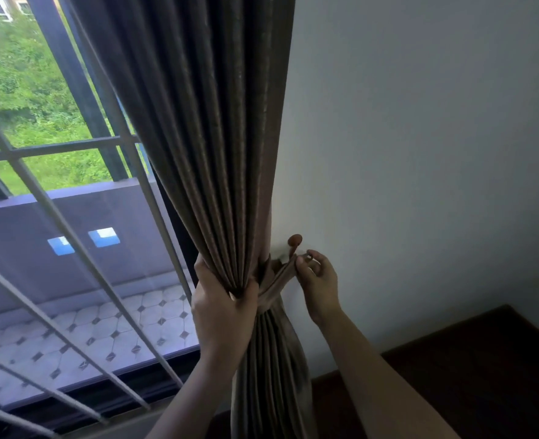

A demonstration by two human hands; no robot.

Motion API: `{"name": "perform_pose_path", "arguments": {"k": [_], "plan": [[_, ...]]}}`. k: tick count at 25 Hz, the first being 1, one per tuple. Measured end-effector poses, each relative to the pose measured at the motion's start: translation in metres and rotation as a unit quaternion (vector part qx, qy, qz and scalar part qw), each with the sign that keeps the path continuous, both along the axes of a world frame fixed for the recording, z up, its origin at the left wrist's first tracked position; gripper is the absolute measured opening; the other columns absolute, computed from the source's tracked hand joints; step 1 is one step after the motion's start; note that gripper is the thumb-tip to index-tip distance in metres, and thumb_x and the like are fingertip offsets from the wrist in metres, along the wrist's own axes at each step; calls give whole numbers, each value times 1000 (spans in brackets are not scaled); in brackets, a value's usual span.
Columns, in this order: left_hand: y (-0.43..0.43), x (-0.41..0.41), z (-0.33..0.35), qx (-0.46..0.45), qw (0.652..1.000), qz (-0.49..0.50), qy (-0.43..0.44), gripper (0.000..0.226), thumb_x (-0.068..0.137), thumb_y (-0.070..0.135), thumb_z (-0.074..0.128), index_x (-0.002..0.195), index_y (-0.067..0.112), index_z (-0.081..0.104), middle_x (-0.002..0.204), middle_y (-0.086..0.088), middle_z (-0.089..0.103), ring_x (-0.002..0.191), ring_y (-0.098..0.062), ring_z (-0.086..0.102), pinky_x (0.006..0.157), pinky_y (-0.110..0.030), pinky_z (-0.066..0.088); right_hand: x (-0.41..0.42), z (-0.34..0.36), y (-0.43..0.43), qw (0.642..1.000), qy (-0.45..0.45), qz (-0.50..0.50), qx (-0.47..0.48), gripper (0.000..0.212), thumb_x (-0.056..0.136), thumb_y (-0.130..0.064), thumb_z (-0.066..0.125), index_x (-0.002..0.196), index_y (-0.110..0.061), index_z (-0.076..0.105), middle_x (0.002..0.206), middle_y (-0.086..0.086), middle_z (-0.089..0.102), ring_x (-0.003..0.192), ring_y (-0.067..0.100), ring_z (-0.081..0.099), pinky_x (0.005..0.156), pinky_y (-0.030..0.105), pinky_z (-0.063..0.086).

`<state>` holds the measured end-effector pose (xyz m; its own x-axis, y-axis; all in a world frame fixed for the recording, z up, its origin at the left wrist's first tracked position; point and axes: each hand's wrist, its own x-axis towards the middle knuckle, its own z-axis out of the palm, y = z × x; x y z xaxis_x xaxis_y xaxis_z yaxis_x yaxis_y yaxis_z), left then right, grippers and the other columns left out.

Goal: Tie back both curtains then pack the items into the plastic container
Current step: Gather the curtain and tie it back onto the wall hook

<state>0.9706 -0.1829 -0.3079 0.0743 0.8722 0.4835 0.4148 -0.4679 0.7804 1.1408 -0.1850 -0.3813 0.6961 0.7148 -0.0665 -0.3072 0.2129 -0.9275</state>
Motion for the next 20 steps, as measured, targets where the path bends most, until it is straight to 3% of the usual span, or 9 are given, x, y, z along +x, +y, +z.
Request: {"name": "perform_pose_path", "arguments": {"k": [4,7,10,14,17,20], "plan": [[0,0,-4,8,1000,-8,1,67,73,7,74,117,27,28,77,14,43,64,-11,49,55,-21,40,-3,-8,5,999,-14,-6,-32,39,87,-15,65,125,-10,58,122,8,59,111,15,58,92,27,49],[5,4,0,3,1000,-12,2,63,71,9,74,114,23,30,77,14,43,68,-18,53,57,-31,48,-4,-6,11,999,-18,0,-38,42,90,-14,61,129,-4,54,127,8,60,109,9,59,102,32,45],[9,6,2,-2,1000,-19,7,64,69,11,75,113,24,31,84,4,48,74,-23,54,61,-42,52,-3,-11,16,999,-22,3,-32,38,93,-16,56,129,-3,55,129,8,59,112,10,59,103,34,45],[12,6,2,8,999,-31,11,66,68,12,76,114,26,30,87,0,50,76,-21,55,62,-41,53,7,-26,21,999,-11,35,-10,36,96,-23,50,126,-4,57,129,16,58,121,25,55,104,43,44],[16,5,0,1,999,-33,16,63,68,14,75,115,19,34,87,1,51,77,-20,56,64,-42,55,5,-29,23,997,-46,35,-41,35,97,-24,48,124,-5,59,124,17,61,117,25,58,102,41,46],[14,6,0,-15,999,-30,19,65,68,16,75,122,5,39,93,2,51,83,-17,54,68,-34,51,1,-30,23,985,-143,-1,-91,22,98,-25,46,105,-25,67,107,10,65,103,20,62,93,36,51]]}}
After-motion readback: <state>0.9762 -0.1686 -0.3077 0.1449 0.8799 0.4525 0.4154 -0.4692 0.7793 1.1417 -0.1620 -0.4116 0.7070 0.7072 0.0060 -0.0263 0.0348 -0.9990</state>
